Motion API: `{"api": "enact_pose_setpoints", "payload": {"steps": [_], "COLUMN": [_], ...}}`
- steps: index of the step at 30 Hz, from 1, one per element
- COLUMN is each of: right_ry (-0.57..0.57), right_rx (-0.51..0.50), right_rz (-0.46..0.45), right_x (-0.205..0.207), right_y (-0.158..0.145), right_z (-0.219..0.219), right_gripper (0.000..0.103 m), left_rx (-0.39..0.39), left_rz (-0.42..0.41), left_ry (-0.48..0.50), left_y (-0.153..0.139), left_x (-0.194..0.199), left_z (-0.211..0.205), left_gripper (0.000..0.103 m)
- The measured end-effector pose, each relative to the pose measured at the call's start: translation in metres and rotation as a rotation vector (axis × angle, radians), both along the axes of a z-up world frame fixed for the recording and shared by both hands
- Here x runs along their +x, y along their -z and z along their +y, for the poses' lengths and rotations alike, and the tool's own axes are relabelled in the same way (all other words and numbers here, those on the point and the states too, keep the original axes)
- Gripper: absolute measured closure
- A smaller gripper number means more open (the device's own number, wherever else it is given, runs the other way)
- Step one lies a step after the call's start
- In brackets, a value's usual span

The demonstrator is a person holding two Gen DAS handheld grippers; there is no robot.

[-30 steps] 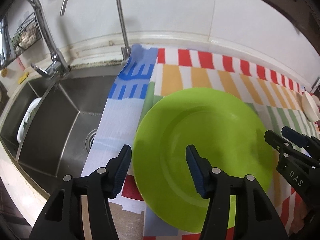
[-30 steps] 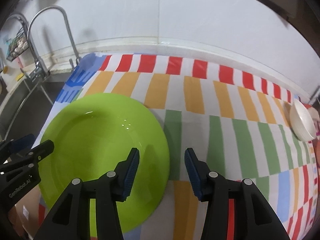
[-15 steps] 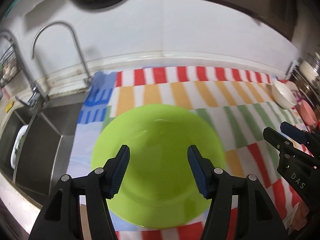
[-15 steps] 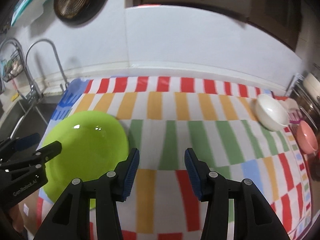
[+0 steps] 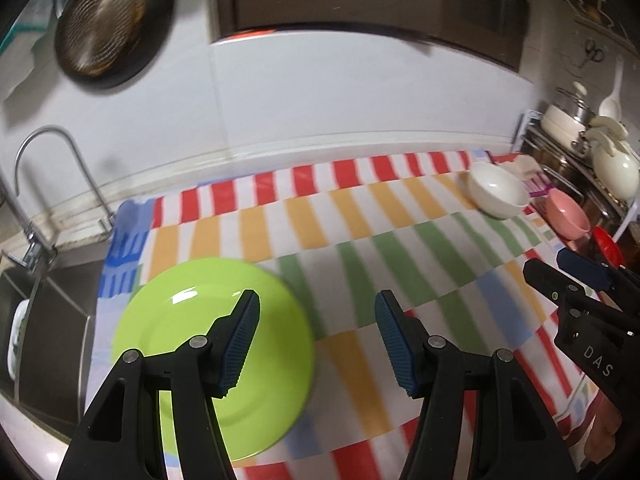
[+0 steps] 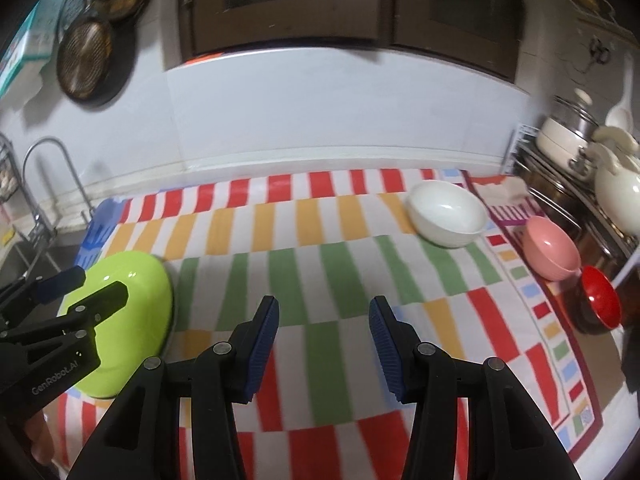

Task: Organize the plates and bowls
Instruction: 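Move both grippers to the cream-white bowl and grip its rim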

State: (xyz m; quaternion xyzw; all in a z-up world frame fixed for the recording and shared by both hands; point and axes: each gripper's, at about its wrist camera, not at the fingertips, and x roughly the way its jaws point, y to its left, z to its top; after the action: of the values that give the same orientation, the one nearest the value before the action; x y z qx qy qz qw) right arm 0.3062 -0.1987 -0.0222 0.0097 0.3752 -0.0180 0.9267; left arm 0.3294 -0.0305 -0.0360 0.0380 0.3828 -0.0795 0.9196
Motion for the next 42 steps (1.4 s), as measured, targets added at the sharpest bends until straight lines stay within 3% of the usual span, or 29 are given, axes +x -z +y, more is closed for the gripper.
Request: {"api": "enact_pose_setpoints", "payload": {"steps": [20, 29, 42], "right_ry": [0.142, 0.167, 0.215], "right_rx": [0.010, 0.022, 0.089], "right_rz": [-0.099, -0.108, -0.071], "right_x": [0.002, 0.026, 0.078], "right_y": [-0.025, -0.025, -0.004], "right_z": [-0.118, -0.161, -0.208], "right_gripper": [0.055, 0.055, 0.055], "left_rx": [-0.015, -0.017, 0.000], "left_rz": [-0.078, -0.078, -0.043], "left_ry": [0.143, 0.163, 0.220], "left_y": [-0.030, -0.032, -0.018], "left_x": [0.032, 0.062, 0.123], "left_z": [-0.120, -0.159, -0.206], "left_gripper": [0.042, 0.041, 0.041]}}
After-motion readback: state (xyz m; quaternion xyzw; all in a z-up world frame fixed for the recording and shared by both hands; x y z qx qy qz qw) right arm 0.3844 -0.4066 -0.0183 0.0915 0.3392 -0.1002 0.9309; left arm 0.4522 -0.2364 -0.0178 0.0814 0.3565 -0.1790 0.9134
